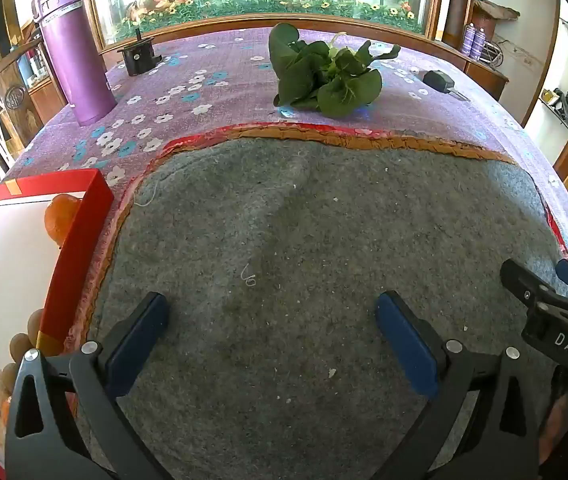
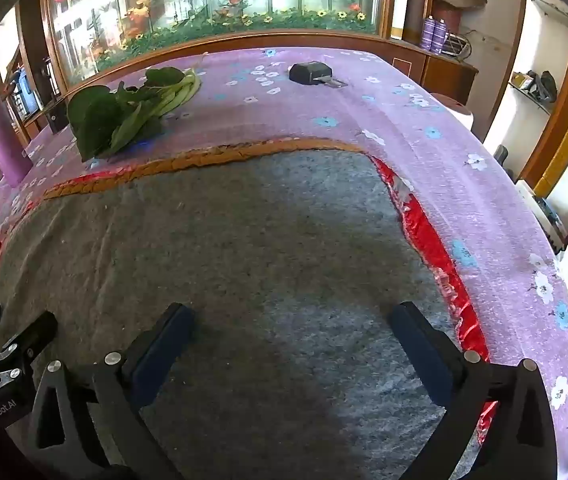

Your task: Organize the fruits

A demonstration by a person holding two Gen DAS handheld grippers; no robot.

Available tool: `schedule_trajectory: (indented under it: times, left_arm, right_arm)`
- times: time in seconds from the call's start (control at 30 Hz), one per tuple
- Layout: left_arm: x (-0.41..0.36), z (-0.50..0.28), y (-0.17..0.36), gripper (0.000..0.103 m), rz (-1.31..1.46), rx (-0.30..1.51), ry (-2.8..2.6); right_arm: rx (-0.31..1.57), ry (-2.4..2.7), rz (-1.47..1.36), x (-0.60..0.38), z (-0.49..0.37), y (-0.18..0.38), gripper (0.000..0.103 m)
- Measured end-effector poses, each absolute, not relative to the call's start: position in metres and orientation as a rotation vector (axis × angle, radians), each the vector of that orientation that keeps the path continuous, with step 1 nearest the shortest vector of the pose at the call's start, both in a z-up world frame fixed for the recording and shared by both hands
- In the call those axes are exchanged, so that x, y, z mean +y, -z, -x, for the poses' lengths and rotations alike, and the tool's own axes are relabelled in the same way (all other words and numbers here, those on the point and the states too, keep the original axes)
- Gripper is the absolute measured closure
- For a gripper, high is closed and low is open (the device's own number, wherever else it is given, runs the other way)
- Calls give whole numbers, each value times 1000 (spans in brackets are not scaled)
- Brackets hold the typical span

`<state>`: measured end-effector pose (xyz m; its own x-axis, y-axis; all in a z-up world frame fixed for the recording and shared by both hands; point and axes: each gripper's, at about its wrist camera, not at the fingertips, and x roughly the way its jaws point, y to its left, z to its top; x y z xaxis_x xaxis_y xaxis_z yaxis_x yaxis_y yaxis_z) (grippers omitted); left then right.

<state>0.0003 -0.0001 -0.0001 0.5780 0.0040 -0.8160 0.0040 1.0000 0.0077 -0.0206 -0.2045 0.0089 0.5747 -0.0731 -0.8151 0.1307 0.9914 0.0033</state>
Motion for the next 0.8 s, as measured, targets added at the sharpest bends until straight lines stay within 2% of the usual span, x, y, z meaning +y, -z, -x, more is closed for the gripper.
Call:
schedule_trajectory:
  times: [0.8]
  left_arm:
    - [0, 0, 0, 0, -7, 947, 1]
  right_arm:
    - [944, 124, -55, -204, 20, -8, 0]
